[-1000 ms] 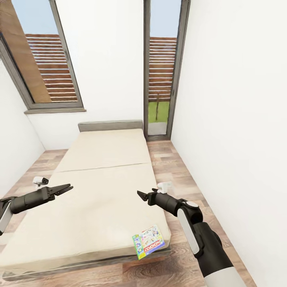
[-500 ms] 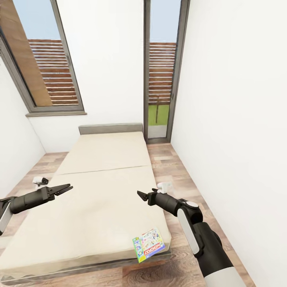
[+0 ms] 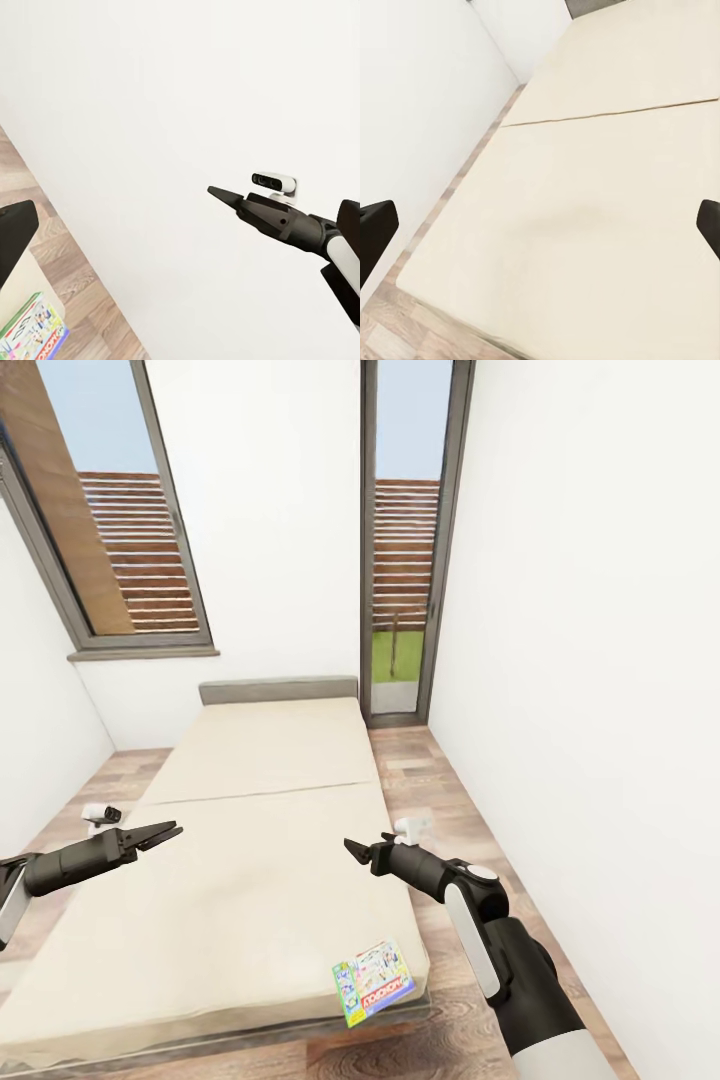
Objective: Put all the toys in the child's room - the three board games (two on the bed and one on the table), the two jigsaw puzzles on the table, and the tennis ball on the table - inside the toy box on the table in the child's room.
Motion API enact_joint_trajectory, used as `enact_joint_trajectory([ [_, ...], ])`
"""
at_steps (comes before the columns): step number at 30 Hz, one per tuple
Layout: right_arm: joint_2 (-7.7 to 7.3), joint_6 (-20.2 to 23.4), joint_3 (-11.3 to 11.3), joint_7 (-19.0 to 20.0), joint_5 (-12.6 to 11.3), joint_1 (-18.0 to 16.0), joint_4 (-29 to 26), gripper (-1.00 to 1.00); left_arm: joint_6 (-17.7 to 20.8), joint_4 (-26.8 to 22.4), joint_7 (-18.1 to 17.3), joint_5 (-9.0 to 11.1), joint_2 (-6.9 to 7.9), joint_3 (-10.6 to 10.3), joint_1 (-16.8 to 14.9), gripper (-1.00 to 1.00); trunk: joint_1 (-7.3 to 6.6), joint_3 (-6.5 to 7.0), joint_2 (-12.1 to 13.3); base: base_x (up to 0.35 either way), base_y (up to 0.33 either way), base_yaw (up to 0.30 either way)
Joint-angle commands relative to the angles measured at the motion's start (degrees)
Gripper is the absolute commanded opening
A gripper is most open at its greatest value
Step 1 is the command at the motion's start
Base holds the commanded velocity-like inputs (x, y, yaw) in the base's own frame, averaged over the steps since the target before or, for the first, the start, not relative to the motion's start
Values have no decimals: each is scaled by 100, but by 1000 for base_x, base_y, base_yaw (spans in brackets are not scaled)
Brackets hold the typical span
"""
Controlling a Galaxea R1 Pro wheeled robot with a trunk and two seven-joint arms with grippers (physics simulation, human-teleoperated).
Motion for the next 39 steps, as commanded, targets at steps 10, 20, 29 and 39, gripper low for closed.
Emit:
enact_joint_trajectory([
  [10, 26, 40, -5, 0, -25, -5, -5, 100, 61, 0, -21, 0, 1, 25, -5, 100, 4, 82, -11, 0, 0, 0],
  [20, 28, -107, -5, -60, -32, -5, -4, 100, 61, 0, -21, 0, 1, 32, -5, 100, 4, 176, -11, 0, -6, 55],
  [29, 28, -225, -1, -192, -56, -5, -4, 100, 61, 0, -21, 0, 1, 34, -5, 100, 4, 219, -11, 0, -30, 67],
  [39, 28, -238, 17, -209, -50, -5, -4, 100, 61, 0, -21, 0, 6, 35, -5, 100, 4, 235, -11, 0, -2, 117],
])
